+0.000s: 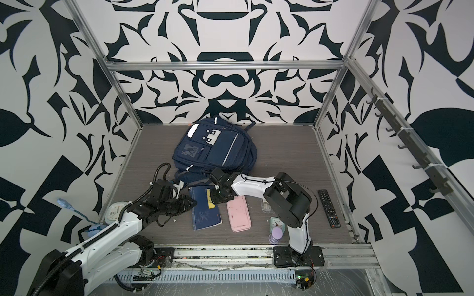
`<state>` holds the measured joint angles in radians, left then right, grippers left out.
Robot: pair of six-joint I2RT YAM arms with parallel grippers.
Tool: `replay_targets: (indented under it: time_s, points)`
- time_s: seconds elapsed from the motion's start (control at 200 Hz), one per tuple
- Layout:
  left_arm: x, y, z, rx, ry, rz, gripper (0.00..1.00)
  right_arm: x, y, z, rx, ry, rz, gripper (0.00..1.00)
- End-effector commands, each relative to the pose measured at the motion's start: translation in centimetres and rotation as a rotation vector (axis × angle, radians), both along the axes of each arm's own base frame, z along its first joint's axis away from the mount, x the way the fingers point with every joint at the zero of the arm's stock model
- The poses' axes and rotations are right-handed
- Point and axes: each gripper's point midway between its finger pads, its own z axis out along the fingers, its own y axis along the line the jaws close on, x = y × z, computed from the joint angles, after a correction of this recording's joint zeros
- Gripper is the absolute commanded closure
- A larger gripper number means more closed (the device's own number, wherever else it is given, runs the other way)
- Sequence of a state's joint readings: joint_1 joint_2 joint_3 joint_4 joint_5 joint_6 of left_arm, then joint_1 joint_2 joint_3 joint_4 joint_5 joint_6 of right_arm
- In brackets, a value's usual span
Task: Pack books, pencil case, and school supplies into a backpack
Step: Pick up the book at the center of the table.
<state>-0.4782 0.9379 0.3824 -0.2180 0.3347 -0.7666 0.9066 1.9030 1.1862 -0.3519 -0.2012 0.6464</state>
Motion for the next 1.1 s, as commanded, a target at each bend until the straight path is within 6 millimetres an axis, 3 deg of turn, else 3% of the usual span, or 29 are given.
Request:
replay_targets:
  time_s: [0.0, 0.54, 0.895, 1.095]
  points:
    - [0.0, -1.2, 1.2, -0.061, -0.036, -0.046, 0.67, -1.7, -1.7, -3.3, -0.095, 0.050, 0.009, 0.84]
    - [0.2, -1.0, -1.0, 0.032, 0.042, -0.071, 0.70, -1.7, -1.0, -2.6, -0.069, 0.042, 0.013, 0.82]
    - [0.8, -1.7, -0.1, 0.001, 0.022, -0.091, 0.76, -1.9, -0.3, -2.3, -0.053, 0.043, 0.033, 0.79]
    - [1.1, -1.8, 0.7, -0.003, -0.002, -0.092, 0.89, -1.8, -0.2, -1.0, -0.028, 0.023, 0.039, 0.68]
